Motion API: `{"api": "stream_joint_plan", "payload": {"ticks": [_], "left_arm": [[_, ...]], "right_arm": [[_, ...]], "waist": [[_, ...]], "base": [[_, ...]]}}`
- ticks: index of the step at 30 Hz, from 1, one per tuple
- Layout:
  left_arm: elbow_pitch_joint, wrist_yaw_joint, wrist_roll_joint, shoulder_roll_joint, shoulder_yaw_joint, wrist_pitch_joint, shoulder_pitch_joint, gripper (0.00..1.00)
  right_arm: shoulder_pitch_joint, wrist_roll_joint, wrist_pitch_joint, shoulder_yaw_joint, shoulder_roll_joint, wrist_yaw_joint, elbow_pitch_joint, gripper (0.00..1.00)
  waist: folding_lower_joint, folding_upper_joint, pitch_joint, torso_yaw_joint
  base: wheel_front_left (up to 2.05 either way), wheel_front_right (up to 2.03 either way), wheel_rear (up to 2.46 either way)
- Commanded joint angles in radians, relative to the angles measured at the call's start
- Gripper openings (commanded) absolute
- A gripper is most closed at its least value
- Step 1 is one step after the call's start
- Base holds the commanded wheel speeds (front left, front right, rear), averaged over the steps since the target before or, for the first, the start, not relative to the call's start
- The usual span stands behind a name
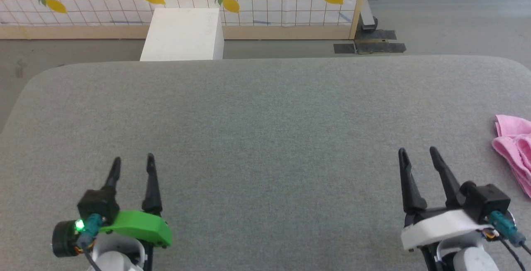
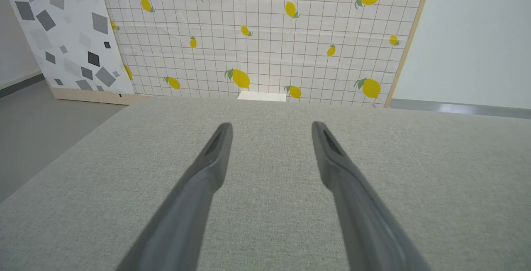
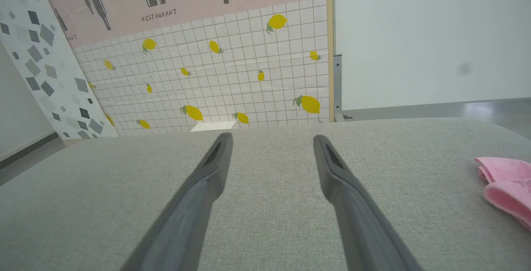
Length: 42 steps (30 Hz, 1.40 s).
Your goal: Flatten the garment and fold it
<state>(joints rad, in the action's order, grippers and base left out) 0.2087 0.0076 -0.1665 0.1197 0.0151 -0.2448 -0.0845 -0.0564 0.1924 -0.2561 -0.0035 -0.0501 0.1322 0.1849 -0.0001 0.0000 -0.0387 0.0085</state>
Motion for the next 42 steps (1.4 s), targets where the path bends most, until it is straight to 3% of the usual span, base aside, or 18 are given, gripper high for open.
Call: {"api": "stream_joint_plan", "payload": {"ticks": [1,11,12,42], "left_arm": [[0.019,-0.005,0.001,-0.012,-0.02,0.002,0.011,1.0],[0.042,-0.01,-0.019,-0.005,-0.021,-0.005,0.017,1.0],[0.04,-0.007,-0.008,-0.012,-0.023,0.002,0.013,0.0],[-0.015,-0.007,0.031,-0.026,-0.022,0.057,0.029,0.0]], "right_arm": [[0.034,0.0,-0.004,0.005,0.0,-0.002,0.003,1.0],[0.048,0.014,0.003,0.01,0.0,-0.002,0.007,1.0],[0.037,0.009,0.001,0.008,0.0,0.0,0.005,0.0],[0.041,-0.036,0.058,0.006,0.0,0.0,-0.037,0.0]], "waist": [[0.0001,0.0,0.008,0.004],[0.0001,0.0,0.013,-0.007],[0.0001,0.0,0.013,-0.007],[0.0001,0.0,0.019,-0.007]], "base": [[0.0,0.0,0.0],[0.0,0.0,0.0],[0.0,0.0,0.0],[0.0,0.0,0.0]]}}
